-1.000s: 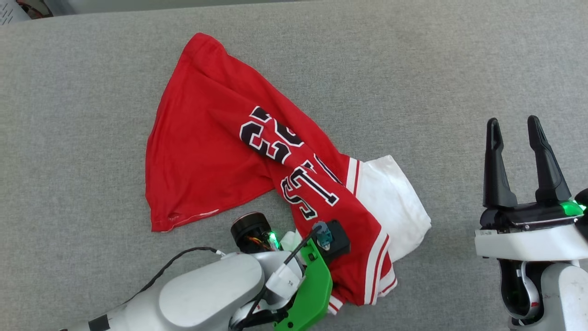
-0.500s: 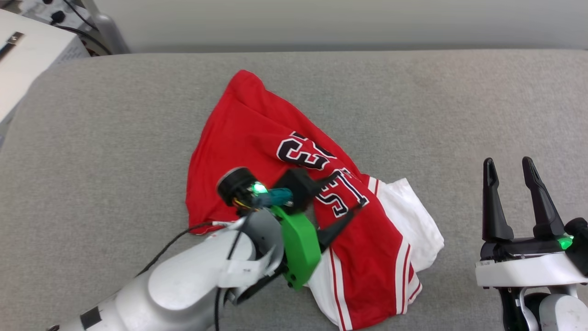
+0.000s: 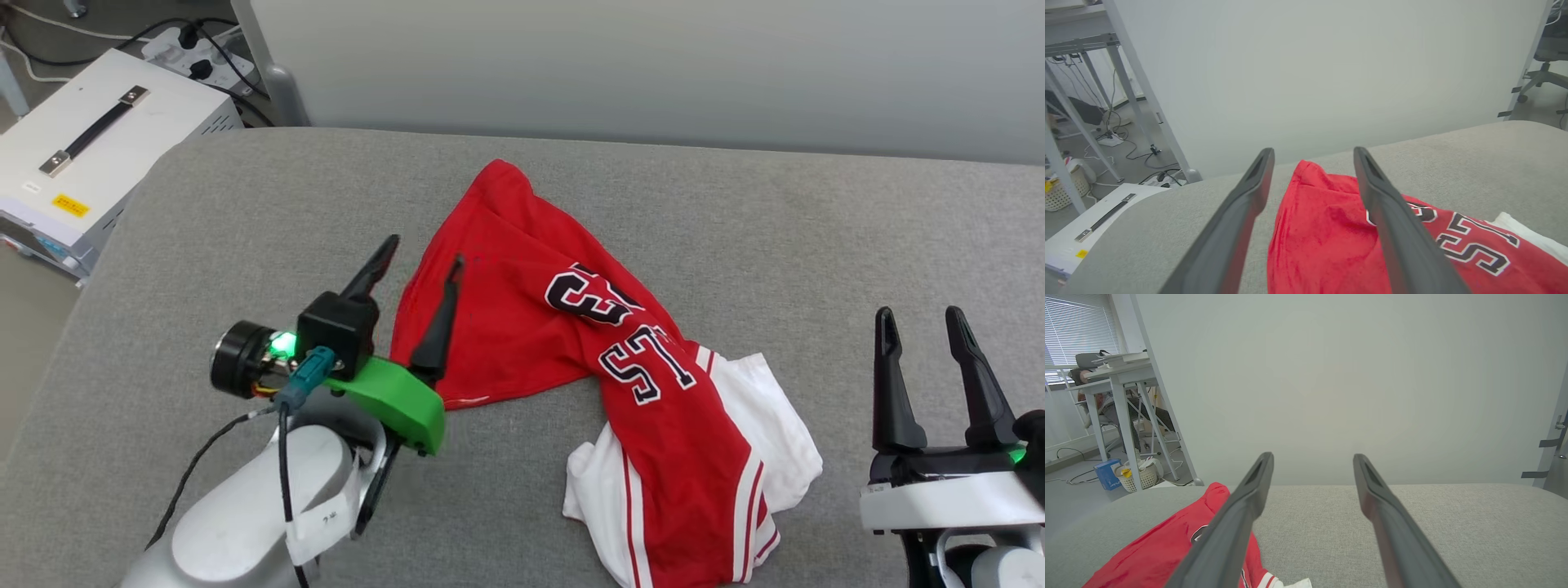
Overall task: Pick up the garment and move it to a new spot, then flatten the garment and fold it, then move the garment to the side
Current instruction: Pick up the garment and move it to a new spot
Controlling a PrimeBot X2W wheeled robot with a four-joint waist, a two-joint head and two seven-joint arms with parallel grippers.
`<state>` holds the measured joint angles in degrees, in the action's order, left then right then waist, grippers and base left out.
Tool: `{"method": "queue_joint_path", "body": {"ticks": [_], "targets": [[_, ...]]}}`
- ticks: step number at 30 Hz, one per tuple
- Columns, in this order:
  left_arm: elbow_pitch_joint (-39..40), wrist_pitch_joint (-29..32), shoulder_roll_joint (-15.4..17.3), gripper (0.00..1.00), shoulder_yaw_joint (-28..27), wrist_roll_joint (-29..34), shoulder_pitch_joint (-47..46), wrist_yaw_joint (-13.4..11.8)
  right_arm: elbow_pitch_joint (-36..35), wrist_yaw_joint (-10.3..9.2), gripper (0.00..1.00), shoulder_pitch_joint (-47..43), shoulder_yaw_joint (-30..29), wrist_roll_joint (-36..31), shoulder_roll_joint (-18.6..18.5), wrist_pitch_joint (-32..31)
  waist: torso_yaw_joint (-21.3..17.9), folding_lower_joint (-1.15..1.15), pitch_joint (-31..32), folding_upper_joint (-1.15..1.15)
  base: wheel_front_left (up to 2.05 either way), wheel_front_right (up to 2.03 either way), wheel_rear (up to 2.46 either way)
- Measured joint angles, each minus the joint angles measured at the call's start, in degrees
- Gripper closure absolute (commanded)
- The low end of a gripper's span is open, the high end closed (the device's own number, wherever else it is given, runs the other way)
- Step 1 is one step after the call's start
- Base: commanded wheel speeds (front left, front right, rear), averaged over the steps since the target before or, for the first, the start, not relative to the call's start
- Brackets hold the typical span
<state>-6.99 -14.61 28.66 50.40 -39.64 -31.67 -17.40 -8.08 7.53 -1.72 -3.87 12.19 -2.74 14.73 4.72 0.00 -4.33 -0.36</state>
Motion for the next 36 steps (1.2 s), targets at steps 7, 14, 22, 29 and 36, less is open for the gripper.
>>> {"method": "queue_joint_path", "body": {"ticks": [7,14,22,29,36], "targets": [[3.3,-0.1,-0.4,0.0,-11.9,6.6,9.3,-4.2,0.0,0.0,0.0,-0.4,-0.1,-0.5,0.0,0.0,1.0,0.0,1.2,0.0,0.0,0.0,0.0],[6.0,-0.1,-4.5,0.0,-23.7,13.5,18.8,-2.1,0.0,0.0,0.0,-0.7,-0.2,-0.9,0.0,0.0,1.2,0.0,2.0,0.0,0.0,0.0,0.0],[6.3,-0.1,-10.2,0.0,-33.0,20.0,27.3,4.1,0.6,0.0,0.0,-2.0,0.5,-1.0,0.0,0.0,1.0,0.0,3.2,0.0,0.0,0.0,0.0],[4.2,-0.1,-15.1,0.0,-37.0,24.0,31.0,9.3,1.9,0.0,0.0,-3.0,1.2,-1.5,0.0,0.0,0.3,0.0,4.1,0.0,0.0,0.0,0.0],[2.5,-0.1,-18.6,0.0,-40.4,27.6,33.5,12.7,3.9,0.0,0.0,-4.9,2.0,-1.7,0.0,0.0,-0.3,0.0,5.5,0.0,0.0,0.0,0.0]]}}
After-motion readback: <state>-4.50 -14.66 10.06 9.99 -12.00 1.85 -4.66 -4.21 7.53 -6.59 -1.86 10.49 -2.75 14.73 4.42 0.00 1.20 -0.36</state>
